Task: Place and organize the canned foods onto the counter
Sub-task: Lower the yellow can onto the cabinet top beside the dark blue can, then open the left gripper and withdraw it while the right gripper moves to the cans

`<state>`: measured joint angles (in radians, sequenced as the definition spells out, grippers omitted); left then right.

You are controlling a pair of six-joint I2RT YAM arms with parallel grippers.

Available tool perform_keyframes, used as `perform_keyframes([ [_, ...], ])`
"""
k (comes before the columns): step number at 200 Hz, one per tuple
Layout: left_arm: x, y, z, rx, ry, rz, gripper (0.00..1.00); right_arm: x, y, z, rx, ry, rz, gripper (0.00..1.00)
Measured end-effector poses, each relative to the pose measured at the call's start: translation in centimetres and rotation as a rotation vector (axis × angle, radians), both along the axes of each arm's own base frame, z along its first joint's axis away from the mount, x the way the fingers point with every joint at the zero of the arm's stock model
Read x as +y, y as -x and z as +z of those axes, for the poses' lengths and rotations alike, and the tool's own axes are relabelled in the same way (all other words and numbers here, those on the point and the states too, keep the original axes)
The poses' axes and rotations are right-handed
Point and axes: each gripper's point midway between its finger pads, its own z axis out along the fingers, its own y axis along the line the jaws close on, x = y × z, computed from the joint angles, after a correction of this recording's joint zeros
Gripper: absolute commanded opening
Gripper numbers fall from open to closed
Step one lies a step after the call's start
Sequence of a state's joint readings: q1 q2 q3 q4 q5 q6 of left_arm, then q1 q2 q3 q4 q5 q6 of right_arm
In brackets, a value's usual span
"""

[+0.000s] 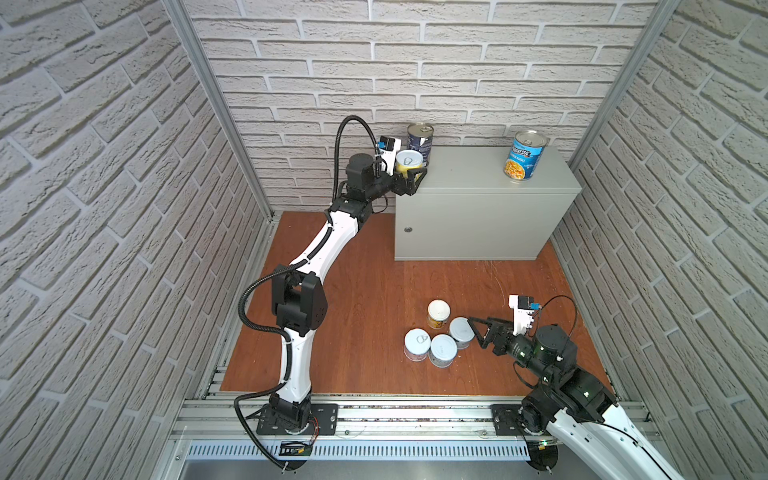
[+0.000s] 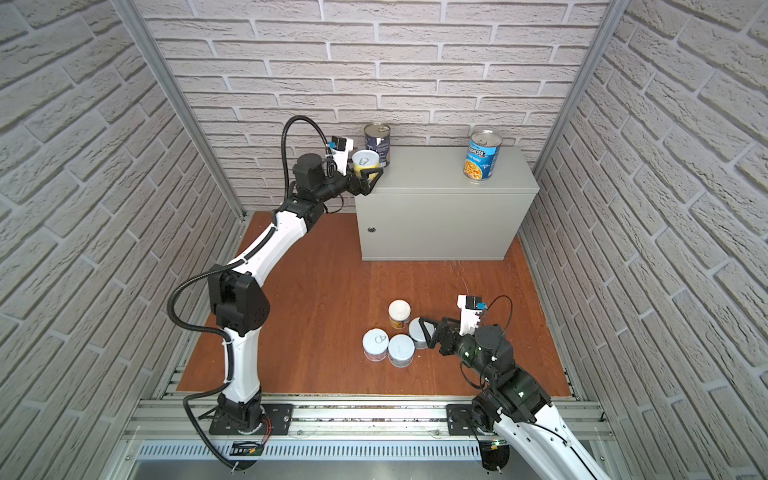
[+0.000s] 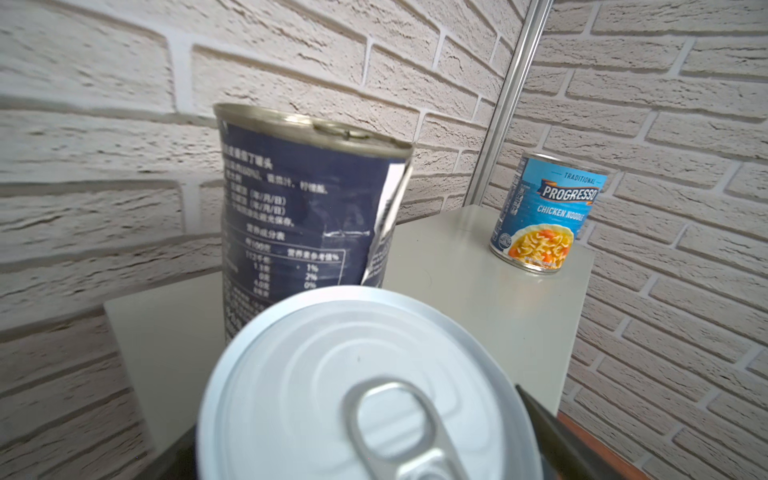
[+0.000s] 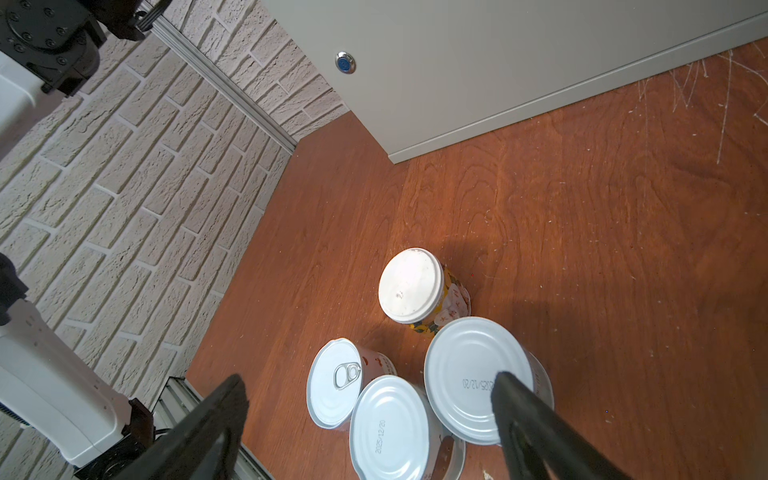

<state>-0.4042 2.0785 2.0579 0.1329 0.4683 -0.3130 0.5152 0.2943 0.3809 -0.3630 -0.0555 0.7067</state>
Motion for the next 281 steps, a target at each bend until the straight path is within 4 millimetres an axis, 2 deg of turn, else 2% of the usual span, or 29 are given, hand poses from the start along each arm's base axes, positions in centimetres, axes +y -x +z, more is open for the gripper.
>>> perform_keyframes([
  [79, 0.5, 0.7, 0.3, -0.002, -0.005, 0.016, 0.98, 0.3, -0.4, -1.7, 0.061, 0.047, 0.007, 0.94],
  [114, 0.7, 1.1, 0.4, 0.002, -0.006, 0.017, 0.98, 0.4, -0.5, -1.6, 0.062, 0.057, 0.013, 0.94],
  [164, 0.9, 2.6, 0.9, 0.002, -0.010, 0.011, 0.98, 0.4, -0.5, -1.5, 0.058, 0.063, 0.016, 0.94],
  [195, 0.9, 3.9, 0.1, -0.010, -0.025, 0.019, 0.98, 0.4, -0.5, -1.5, 0.059, 0.065, 0.016, 0.95],
  [281, 1.1, 3.5, 0.0, -0.019, -0.056, 0.065, 0.98, 0.4, -0.5, -1.7, 0.063, 0.069, 0.017, 0.95],
])
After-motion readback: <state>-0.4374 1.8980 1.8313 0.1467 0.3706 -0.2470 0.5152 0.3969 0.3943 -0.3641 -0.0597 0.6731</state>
